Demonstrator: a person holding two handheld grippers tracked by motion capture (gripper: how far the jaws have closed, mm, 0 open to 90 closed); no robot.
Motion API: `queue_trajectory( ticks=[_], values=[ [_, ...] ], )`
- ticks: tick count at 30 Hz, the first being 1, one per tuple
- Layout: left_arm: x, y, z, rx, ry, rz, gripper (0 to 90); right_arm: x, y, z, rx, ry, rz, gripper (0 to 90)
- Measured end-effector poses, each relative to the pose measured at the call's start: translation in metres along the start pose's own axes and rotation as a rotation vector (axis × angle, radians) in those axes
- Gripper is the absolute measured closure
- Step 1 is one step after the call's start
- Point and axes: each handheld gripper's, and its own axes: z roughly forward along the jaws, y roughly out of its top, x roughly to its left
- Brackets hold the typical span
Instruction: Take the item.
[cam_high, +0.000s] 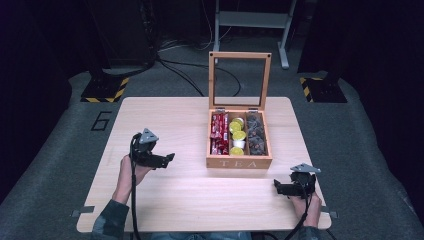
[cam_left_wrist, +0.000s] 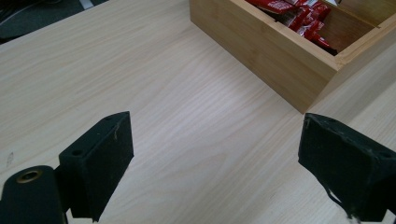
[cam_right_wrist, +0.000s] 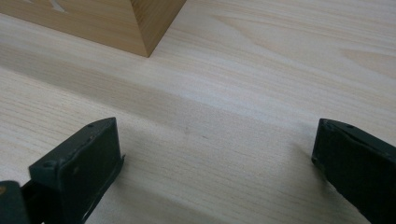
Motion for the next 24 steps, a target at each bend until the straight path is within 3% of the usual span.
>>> queue_trajectory(
  ticks=[24],
  values=[
    [-0.010, 0.029, 0.015, -0.009, -0.040, 0.033, 11.3, 0.000, 0.000, 0.000, 0.001, 0.000, -0.006, 0.5]
  ],
)
